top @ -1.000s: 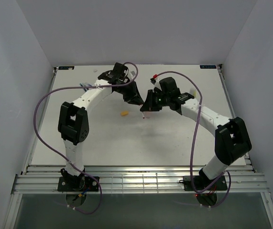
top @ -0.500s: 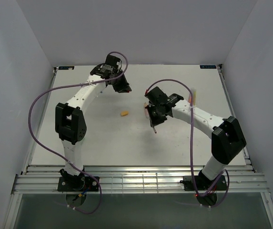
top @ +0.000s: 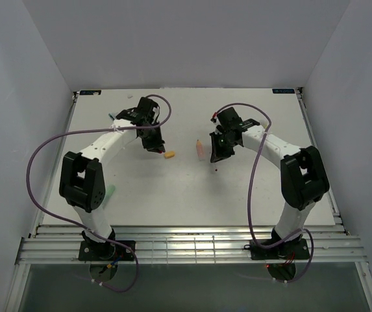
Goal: Open the pen caps
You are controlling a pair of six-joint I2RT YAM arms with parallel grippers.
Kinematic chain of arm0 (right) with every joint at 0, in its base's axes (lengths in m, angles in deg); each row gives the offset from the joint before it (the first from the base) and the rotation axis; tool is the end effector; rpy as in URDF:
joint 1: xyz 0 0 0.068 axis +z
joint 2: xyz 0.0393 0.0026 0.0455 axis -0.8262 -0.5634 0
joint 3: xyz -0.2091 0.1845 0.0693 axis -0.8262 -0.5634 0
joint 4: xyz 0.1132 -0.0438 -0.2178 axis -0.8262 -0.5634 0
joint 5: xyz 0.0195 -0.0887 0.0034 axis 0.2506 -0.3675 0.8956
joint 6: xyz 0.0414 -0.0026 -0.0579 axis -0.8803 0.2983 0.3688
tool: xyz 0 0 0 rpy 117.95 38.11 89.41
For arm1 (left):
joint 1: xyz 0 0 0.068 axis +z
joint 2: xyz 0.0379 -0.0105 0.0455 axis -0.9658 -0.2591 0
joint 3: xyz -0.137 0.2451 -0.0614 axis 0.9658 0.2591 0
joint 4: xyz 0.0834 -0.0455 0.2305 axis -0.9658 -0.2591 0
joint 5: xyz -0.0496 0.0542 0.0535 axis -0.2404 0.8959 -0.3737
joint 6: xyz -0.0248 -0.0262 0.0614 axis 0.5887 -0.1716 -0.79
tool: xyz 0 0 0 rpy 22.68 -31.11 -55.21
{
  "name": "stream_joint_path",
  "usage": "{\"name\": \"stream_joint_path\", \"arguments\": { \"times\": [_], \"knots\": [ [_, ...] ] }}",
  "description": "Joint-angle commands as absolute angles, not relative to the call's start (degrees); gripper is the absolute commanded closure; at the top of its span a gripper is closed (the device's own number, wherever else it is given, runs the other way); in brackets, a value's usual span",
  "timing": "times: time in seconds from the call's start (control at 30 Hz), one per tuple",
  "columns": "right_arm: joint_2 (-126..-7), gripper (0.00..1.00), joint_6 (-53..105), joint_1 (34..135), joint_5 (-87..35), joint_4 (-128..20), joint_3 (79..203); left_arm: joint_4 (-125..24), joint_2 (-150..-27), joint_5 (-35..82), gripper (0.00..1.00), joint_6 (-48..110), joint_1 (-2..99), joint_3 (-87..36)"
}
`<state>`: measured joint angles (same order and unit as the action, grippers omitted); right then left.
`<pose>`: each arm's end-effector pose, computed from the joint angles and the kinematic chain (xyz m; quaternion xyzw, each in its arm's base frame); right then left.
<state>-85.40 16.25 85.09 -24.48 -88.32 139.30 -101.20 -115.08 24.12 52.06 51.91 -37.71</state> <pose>0.3145 0.1883 0.2258 -0.1279 0.9561 0.1720 0.1996 0.3387 -0.1526 0.2513 -0.0644 0.9751 -0.1504 0.1494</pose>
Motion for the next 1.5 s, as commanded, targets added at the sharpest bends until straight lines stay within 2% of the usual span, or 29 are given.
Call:
{"name": "stream_joint_path", "arguments": {
  "times": [0.0,0.2,0.37,0.87,0.97,1.17,1.4,1.47],
  "knots": [
    [-89.93,0.92,18.2,83.48,-22.75,-86.21,145.94,-100.83,-111.67,28.79,1.0,46.87,51.95,-35.97],
    [-96.96,0.92,17.58,82.51,-23.53,-86.47,152.46,-101.01,-116.94,36.86,1.0,40.36,52.74,-38.6],
    [-99.69,0.92,17.23,81.55,-24.86,-86.47,153.78,-99.61,-120.81,39.16,1.0,39.04,53.18,-40.36],
    [-106.11,0.92,17.59,81.2,-23.81,-86.38,157.91,-92.75,-124.07,29.69,1.0,40.44,53.89,-35.97],
    [-106.81,0.92,17.06,81.2,-23.37,-86.38,158.7,-91.61,-124.16,28.01,0.93,41.41,53.89,-34.39],
    [-107.96,0.85,16.53,81.28,-23.54,-86.38,159.85,-90.02,-123.98,27.74,0.78,41.68,53.89,-32.45],
    [-107.69,0.75,16.18,81.2,-22.75,-86.73,159.41,-89.06,-124.6,26.25,0.64,41.85,53.89,-31.66],
    [-107.61,0.68,16.09,81.2,-23.01,-87.08,159.58,-88.79,-124.51,25.98,0.6,41.68,53.89,-31.49]
  ]
}}
